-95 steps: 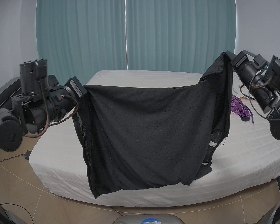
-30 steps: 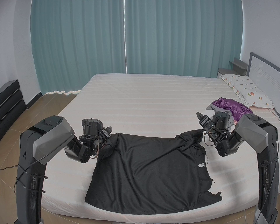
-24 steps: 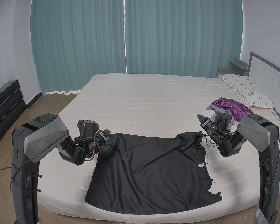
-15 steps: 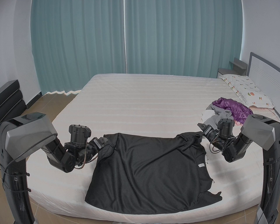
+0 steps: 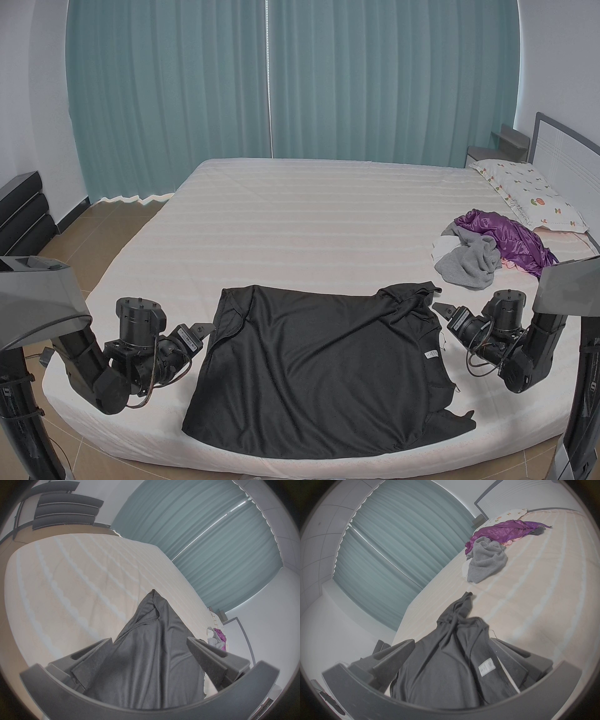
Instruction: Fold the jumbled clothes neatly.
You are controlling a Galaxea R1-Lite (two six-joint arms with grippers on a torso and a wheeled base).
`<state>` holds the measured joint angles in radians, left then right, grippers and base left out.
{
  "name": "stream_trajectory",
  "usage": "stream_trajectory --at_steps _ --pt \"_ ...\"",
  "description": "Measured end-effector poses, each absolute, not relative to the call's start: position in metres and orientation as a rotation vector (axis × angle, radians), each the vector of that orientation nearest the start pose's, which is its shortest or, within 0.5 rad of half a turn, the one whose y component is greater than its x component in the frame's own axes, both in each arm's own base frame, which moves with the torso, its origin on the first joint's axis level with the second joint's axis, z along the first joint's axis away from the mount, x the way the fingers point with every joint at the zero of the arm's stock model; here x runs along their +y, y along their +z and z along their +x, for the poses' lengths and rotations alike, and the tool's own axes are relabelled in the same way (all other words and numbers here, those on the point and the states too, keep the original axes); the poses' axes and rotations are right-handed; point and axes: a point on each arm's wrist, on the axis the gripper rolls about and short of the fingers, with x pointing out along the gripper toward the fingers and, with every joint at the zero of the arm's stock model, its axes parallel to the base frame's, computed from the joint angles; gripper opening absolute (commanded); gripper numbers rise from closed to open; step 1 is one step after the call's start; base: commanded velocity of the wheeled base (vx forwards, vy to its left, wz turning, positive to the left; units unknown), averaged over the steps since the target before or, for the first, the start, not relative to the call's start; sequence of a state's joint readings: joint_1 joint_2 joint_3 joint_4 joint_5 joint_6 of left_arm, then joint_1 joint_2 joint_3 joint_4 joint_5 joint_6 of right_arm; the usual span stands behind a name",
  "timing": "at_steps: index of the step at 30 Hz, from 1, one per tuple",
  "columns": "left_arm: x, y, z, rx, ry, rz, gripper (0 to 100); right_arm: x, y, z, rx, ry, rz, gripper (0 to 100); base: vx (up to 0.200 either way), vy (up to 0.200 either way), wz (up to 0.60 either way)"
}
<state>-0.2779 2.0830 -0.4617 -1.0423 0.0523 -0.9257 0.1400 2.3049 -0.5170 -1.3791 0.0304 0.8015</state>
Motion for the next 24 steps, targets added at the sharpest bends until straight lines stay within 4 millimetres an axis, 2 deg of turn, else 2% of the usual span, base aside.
stream_trajectory --at_steps 3,7,12,24 --pt "-0.079 0.026 0.277 0.630 0.063 -0.815 100 0.046 -0.006 0.312 0.478 0.001 0.766 100 0.000 0.000 0.00" --pt "-0.077 0.023 0.266 0.652 0.073 -0.831 100 0.047 -0.005 0.302 0.500 0.005 0.768 100 -0.200 0.000 0.00" --pt "-0.076 0.021 0.262 0.664 0.091 -0.867 100 0.047 -0.004 0.296 0.512 0.006 0.768 100 -0.200 0.000 0.00" --pt "-0.076 0.022 0.260 0.664 0.096 -0.892 100 0.051 0.000 0.289 0.500 0.030 0.766 100 0.000 0.000 0.00"
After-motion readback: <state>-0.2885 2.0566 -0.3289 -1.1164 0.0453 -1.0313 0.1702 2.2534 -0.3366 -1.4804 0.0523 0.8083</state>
